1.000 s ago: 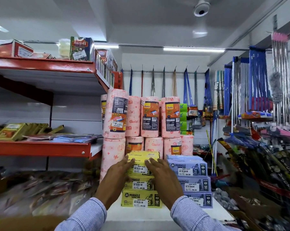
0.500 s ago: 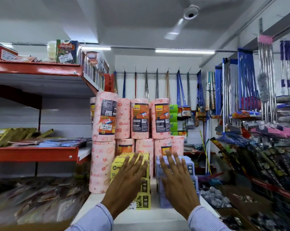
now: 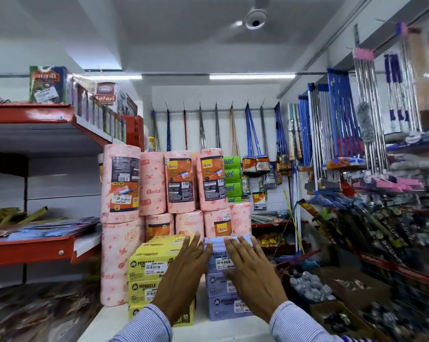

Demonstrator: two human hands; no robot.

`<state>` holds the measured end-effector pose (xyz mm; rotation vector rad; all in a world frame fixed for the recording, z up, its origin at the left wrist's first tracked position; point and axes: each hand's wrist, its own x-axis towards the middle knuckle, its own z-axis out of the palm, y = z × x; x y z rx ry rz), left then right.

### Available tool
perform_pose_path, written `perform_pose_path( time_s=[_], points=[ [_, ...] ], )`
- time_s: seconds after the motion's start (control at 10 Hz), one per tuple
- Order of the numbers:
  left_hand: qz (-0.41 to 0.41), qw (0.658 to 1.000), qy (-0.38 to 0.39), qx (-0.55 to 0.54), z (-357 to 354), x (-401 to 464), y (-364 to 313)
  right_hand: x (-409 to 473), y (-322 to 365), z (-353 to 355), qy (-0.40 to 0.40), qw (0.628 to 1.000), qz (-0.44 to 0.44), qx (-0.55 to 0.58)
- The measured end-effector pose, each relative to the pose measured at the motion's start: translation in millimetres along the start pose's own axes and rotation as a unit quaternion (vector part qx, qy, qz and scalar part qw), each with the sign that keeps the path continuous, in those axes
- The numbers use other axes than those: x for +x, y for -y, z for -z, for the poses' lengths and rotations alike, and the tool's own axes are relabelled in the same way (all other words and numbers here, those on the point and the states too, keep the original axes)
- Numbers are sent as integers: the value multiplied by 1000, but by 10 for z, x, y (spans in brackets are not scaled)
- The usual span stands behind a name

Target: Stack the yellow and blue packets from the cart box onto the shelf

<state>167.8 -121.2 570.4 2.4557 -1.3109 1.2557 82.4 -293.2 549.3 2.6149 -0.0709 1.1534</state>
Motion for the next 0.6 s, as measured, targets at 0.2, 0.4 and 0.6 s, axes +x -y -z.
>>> perform_pose_path(
  time_s=[0.2, 0.4, 0.6],
  points=[
    [-10, 1000, -11, -4, 40, 14, -102, -18, -39, 2, -28, 999, -14, -8],
    [-20, 999, -24, 15, 32, 21, -144, -21, -63, -37, -15, 1000, -20, 10],
    [-27, 996, -66, 62, -18, 0, -129, -47, -44, -17, -15, 999, -27, 17]
  ],
)
